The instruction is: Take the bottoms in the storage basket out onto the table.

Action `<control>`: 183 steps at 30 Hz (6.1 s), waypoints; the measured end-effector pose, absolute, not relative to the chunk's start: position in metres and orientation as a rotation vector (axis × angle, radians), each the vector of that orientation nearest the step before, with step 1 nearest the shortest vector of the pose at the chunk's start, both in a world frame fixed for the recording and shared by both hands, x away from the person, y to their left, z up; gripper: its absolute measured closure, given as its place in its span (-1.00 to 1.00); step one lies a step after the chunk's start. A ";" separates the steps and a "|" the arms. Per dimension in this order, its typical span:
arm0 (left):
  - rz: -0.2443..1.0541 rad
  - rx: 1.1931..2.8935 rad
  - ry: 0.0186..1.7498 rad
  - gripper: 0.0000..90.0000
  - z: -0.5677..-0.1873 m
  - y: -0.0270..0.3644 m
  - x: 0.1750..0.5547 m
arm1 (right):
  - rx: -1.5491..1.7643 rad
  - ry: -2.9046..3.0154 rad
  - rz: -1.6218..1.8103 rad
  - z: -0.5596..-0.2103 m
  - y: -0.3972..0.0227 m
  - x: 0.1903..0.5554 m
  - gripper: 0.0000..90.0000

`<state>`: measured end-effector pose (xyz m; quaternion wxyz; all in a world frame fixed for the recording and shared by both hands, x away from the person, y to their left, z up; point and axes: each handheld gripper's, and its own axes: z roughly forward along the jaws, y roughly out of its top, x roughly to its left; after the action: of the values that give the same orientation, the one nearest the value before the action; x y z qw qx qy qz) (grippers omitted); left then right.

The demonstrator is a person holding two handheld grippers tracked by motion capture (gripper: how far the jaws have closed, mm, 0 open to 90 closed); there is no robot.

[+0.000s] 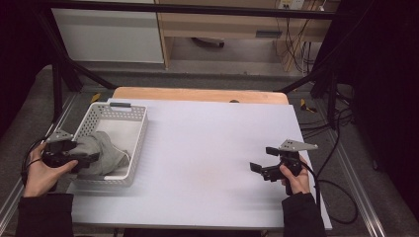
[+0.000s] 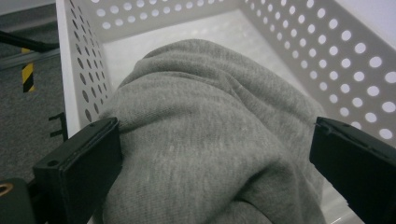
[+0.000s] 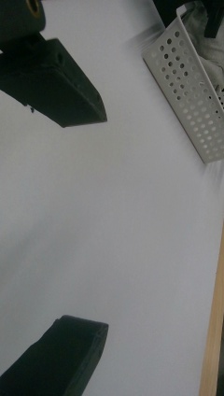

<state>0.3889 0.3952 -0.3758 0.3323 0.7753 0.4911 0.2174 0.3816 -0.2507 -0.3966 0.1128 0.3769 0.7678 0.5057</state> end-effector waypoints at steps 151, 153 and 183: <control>0.543 2.003 1.308 0.53 -0.339 0.378 0.373 | 1.109 2.246 1.500 -0.396 -0.251 0.381 -0.94; 0.547 2.005 1.303 0.54 -0.338 0.378 0.373 | 1.110 2.245 1.500 -0.395 -0.251 0.381 -0.94; 0.571 1.976 1.290 0.54 -0.321 0.374 0.367 | 1.109 2.242 1.497 -0.395 -0.252 0.381 -0.94</control>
<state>0.3674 0.3735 -0.3206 0.3493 0.7627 0.4977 0.2203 0.3809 -0.2518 -0.3952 0.1130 0.3781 0.7641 0.5104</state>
